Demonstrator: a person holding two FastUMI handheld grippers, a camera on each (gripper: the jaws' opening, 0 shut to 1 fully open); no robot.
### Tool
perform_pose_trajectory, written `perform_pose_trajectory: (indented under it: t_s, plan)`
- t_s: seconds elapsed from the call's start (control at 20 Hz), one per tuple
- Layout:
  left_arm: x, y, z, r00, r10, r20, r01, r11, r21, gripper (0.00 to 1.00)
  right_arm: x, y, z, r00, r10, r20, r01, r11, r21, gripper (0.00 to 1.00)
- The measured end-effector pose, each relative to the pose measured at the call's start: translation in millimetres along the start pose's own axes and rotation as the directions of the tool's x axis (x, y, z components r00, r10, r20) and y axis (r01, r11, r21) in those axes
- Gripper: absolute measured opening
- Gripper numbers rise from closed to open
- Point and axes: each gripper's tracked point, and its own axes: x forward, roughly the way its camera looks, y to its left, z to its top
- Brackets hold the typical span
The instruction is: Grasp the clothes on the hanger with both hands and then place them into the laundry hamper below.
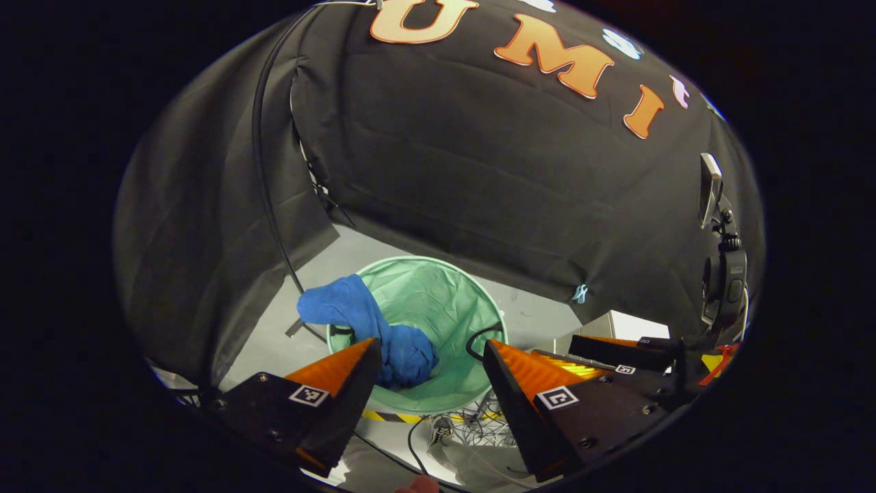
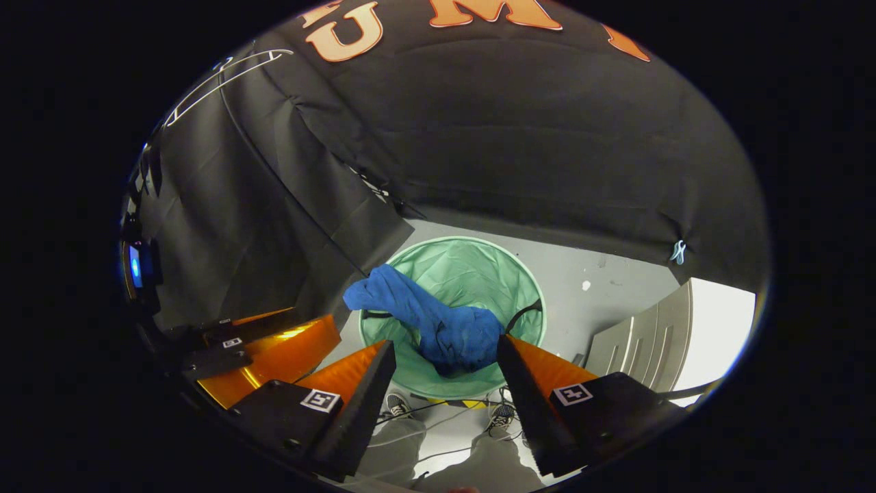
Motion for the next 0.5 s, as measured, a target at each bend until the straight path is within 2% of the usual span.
perform_pose_trajectory:
  t_s: [0.25, 0.35, 0.5]
  plan:
    - [-46.0, 4.0, 47.6, 0.982, 0.032, 0.187, -0.035, 0.999, 0.013, 0.95, -34.9, -0.8, 38.5, 0.988, -0.028, 0.151, 0.038, 0.997, -0.065, 0.97]
    - [-59.8, -3.2, 71.5, 0.973, 0.014, 0.232, -0.013, 1.000, -0.004, 0.95, -53.4, 8.0, 60.0, 0.975, -0.012, 0.222, 0.031, 0.996, -0.079, 0.98]
    - [-77.9, -12.9, 97.2, 0.952, -0.015, 0.306, 0.034, 0.998, -0.056, 0.95, -90.8, 18.7, 99.0, 0.941, 0.000, 0.340, 0.037, 0.994, -0.101, 0.97]
